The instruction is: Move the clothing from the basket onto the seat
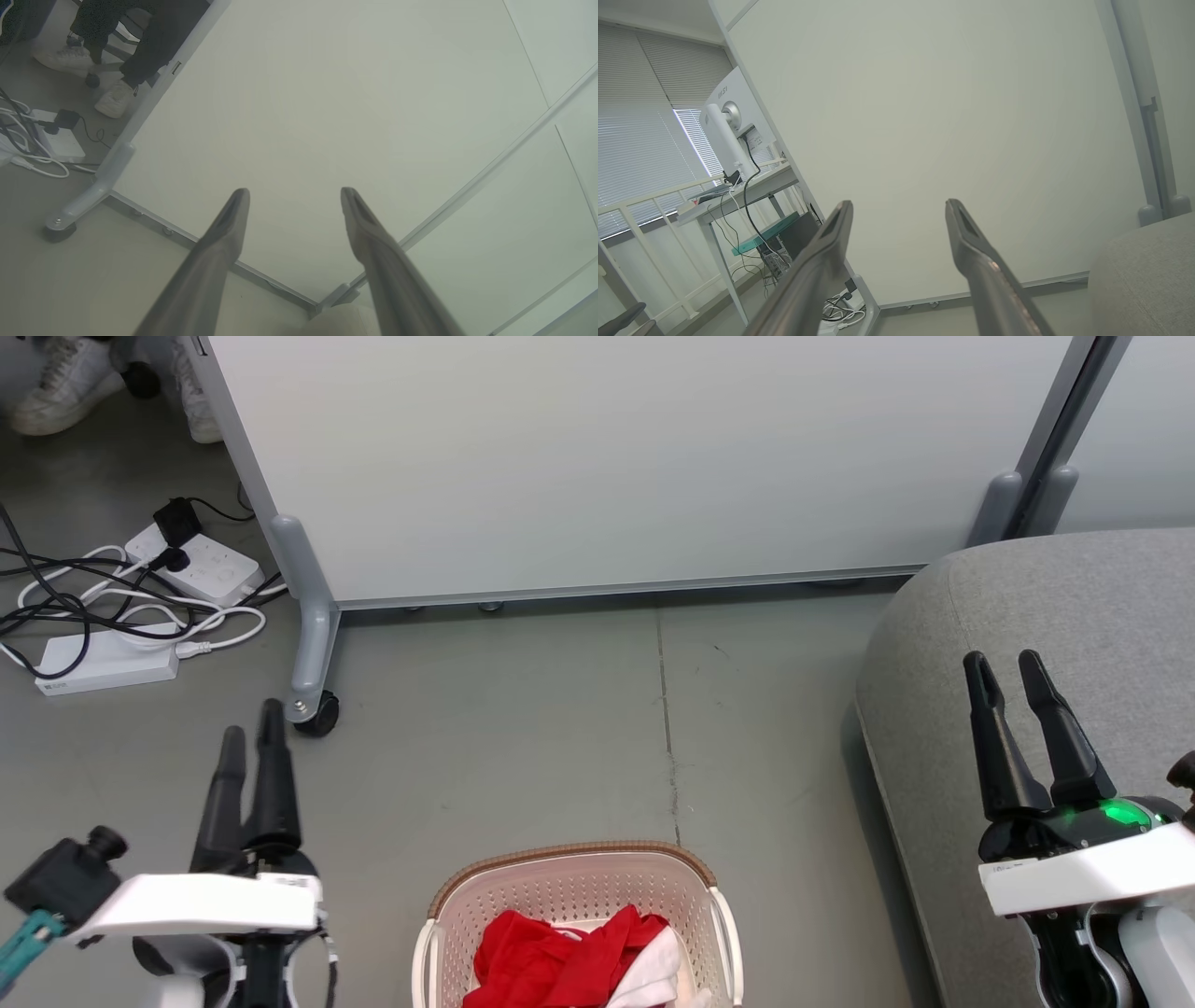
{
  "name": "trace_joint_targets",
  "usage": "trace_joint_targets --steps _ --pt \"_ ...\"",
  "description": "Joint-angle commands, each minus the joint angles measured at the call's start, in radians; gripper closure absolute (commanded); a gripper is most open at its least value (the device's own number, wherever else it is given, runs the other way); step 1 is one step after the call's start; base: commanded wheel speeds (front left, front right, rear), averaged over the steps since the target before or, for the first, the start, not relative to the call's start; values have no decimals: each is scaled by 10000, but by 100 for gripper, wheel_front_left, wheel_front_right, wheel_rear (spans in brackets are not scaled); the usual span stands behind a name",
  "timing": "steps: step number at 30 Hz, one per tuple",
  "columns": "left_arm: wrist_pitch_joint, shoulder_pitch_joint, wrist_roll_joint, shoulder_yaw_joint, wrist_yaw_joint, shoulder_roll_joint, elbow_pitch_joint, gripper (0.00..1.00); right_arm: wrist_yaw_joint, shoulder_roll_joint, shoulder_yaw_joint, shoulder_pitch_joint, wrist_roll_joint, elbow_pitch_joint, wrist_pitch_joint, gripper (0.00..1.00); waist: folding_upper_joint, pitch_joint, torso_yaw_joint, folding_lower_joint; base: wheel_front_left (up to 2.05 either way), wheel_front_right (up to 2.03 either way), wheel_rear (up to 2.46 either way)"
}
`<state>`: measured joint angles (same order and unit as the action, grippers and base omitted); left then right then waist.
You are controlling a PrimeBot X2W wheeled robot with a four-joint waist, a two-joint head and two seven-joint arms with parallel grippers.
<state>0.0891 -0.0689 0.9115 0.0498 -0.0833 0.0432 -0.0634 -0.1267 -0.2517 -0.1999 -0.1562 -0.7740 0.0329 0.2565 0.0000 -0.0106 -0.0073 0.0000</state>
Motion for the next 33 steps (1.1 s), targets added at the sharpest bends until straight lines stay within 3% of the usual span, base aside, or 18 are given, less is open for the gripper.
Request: trace_joint_targets --steps 1,15,33 --pt "77 -211 -399 -127 134 49 208 0 -46 -57 84 -214 372 -153 47 0 0 -7 -9 0 0 0 0" --pt "551 -44 -3619 -1639 1979 62 417 0 -48 255 241 -300 2540 362 56 0 0 -21 -68 0 0 0 0" --pt "1029 110 -5493 -2497 2446 74 -68 0 -52 784 379 -171 4062 1759 67 0 0 40 -33 0 0 0 0"
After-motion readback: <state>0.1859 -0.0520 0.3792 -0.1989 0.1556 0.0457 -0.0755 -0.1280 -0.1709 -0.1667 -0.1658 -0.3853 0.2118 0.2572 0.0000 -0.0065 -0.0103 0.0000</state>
